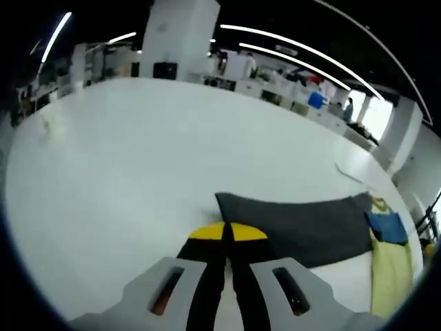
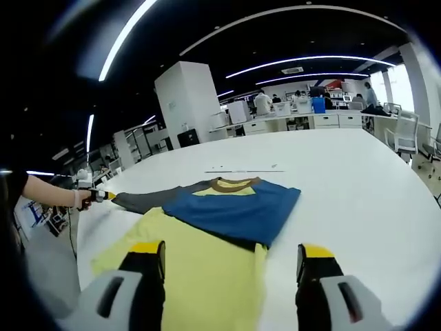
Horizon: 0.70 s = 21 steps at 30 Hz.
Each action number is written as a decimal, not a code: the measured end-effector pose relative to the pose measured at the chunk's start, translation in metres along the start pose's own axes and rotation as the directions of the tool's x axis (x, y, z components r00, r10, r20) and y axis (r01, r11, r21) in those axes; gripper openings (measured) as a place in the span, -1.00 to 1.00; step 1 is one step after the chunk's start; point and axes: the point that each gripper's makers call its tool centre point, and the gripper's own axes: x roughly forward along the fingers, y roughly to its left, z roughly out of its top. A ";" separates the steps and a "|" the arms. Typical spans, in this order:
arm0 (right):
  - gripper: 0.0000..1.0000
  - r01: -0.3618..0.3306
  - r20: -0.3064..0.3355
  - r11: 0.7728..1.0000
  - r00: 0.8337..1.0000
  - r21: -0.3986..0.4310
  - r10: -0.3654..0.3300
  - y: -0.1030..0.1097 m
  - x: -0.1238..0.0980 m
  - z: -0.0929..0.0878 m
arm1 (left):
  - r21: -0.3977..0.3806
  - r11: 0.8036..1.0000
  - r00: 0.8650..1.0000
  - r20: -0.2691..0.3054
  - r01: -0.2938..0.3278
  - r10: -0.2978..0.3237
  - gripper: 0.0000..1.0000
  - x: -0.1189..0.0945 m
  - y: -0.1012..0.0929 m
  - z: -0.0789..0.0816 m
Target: Fold the garment on the visible template until the final outline fits inside the template.
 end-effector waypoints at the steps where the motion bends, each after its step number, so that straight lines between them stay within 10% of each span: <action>1: 0.55 0.000 0.007 1.000 1.000 0.004 0.000 0.000 0.000 0.001 | -0.013 1.000 1.000 0.009 0.013 -0.012 -1.00 0.000 -0.003 0.004; 11: 0.54 -0.006 0.013 1.000 1.000 0.016 0.006 0.009 -0.004 -0.004 | -0.002 0.979 0.975 0.090 0.203 -0.202 -1.00 -0.015 -0.071 0.032; 21: 0.53 0.004 0.039 0.999 0.999 0.040 -0.006 0.004 -0.013 -0.004 | -0.002 0.922 0.920 0.074 0.387 -0.386 -1.00 -0.015 -0.176 0.041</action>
